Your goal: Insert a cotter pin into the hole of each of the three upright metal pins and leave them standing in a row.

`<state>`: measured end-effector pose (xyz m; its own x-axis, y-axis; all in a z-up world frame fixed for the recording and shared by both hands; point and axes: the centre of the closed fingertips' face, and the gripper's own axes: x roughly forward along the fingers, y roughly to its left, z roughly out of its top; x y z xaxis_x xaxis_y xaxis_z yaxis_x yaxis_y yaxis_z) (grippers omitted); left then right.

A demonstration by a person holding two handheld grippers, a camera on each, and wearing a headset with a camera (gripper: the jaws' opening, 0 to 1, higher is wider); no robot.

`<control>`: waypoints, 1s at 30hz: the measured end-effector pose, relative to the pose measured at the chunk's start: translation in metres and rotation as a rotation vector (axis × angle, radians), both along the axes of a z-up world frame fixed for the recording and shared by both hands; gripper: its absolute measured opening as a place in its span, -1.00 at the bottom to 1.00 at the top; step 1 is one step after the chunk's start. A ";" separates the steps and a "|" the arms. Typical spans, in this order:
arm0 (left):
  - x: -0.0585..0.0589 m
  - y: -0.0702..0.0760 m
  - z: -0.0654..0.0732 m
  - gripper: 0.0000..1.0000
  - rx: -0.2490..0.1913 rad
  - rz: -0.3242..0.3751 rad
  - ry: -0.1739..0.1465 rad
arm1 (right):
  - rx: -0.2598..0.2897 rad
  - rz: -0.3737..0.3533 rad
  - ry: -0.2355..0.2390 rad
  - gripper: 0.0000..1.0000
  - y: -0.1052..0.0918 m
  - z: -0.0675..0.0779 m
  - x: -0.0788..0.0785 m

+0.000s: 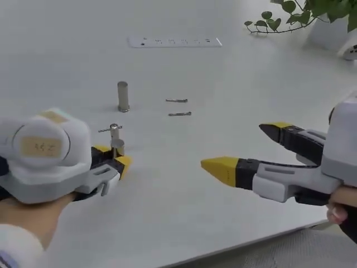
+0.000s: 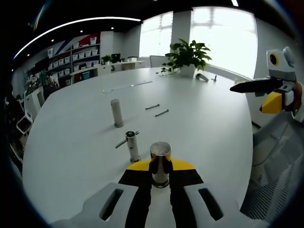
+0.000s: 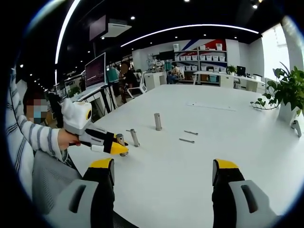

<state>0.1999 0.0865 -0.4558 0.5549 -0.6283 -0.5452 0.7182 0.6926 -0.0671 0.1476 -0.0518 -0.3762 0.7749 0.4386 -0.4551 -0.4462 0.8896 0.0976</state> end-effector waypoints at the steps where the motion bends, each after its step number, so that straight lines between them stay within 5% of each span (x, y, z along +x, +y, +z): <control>1: -0.001 -0.002 -0.002 -0.81 0.014 -0.016 0.001 | 0.001 0.000 0.000 0.67 0.000 0.000 0.000; 6: -0.001 -0.005 -0.003 -0.81 0.017 -0.026 -0.012 | 0.007 -0.004 0.000 0.67 0.000 0.000 0.000; 13: -0.006 -0.006 -0.015 -0.81 0.019 -0.030 0.022 | 0.005 -0.010 0.001 0.67 -0.003 -0.001 0.000; 22: -0.006 -0.007 -0.015 -0.81 0.007 -0.030 0.010 | 0.005 -0.015 0.004 0.66 -0.002 -0.002 -0.002; 26: -0.010 -0.006 -0.016 -0.81 0.046 -0.047 -0.011 | 0.010 -0.017 0.004 0.66 0.000 -0.004 -0.003; 30: -0.011 -0.005 -0.017 -0.80 0.037 -0.031 0.015 | 0.009 -0.012 0.005 0.66 0.003 -0.005 -0.004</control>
